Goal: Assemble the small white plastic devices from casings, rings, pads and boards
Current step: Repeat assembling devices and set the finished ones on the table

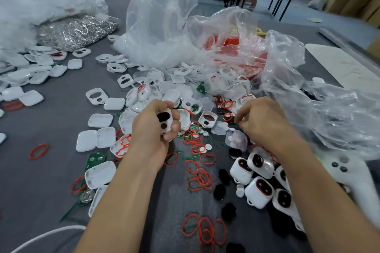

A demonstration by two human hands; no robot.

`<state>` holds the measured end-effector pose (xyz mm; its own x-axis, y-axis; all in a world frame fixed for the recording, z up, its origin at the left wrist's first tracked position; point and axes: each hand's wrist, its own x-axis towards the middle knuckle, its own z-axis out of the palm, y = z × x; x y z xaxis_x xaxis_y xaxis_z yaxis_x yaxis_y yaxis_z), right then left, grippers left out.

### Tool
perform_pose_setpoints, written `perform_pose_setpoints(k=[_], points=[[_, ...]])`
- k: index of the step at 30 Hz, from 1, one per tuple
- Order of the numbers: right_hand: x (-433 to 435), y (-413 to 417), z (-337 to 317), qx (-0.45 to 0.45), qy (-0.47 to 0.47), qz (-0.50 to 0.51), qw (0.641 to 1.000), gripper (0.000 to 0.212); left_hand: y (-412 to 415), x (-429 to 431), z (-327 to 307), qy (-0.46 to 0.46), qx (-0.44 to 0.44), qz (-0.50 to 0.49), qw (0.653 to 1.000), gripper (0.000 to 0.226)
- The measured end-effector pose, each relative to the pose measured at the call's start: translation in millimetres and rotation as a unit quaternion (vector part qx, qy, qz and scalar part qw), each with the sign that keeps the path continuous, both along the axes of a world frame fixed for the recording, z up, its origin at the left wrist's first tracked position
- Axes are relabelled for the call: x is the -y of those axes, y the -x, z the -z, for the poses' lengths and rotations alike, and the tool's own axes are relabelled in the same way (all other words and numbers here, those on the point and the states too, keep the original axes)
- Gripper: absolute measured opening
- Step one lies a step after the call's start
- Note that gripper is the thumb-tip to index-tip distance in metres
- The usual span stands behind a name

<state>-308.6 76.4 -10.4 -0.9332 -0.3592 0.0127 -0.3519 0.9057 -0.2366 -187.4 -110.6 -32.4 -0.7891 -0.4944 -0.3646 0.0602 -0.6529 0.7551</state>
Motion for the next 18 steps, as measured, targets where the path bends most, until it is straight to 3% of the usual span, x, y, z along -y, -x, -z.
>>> perform_pose_setpoints(k=[3, 6, 9, 11, 12, 15, 18], points=[[2.1, -4.8, -1.5, -0.019, 0.014, -0.026, 0.999, 0.002, 1.8, -6.0, -0.9, -0.009, 0.003, 0.038, 0.999, 0.013], [11.5, -6.4, 2.5, -0.044, -0.074, -0.021, 0.996, 0.019, 3.9, -11.5, -1.0, -0.007, -0.005, 0.079, 0.997, 0.014], [14.8, -8.0, 4.3, -0.068, -0.104, -0.036, 0.992, 0.013, 5.2, -15.5, 0.1, 0.007, -0.006, 0.098, 0.995, 0.016], [7.4, -11.0, 5.6, -0.085, -0.004, -0.032, 0.996, 0.009, 5.9, -17.2, 2.2, 0.007, 0.000, 0.104, 0.995, 0.017], [3.5, -14.6, 7.7, -0.085, 0.100, -0.013, 0.991, 0.010, 6.9, -18.0, 3.2, 0.002, 0.002, 0.109, 0.994, 0.018], [3.8, -44.2, 11.6, -0.037, 0.405, 0.035, 0.913, 0.005, 9.7, -22.4, 4.4, -0.030, -0.004, 0.128, 0.991, 0.022], [13.5, -68.8, 16.5, 0.070, 0.516, 0.001, 0.854, 0.009, 11.1, -29.4, 3.5, -0.042, -0.014, 0.137, 0.990, 0.022]])
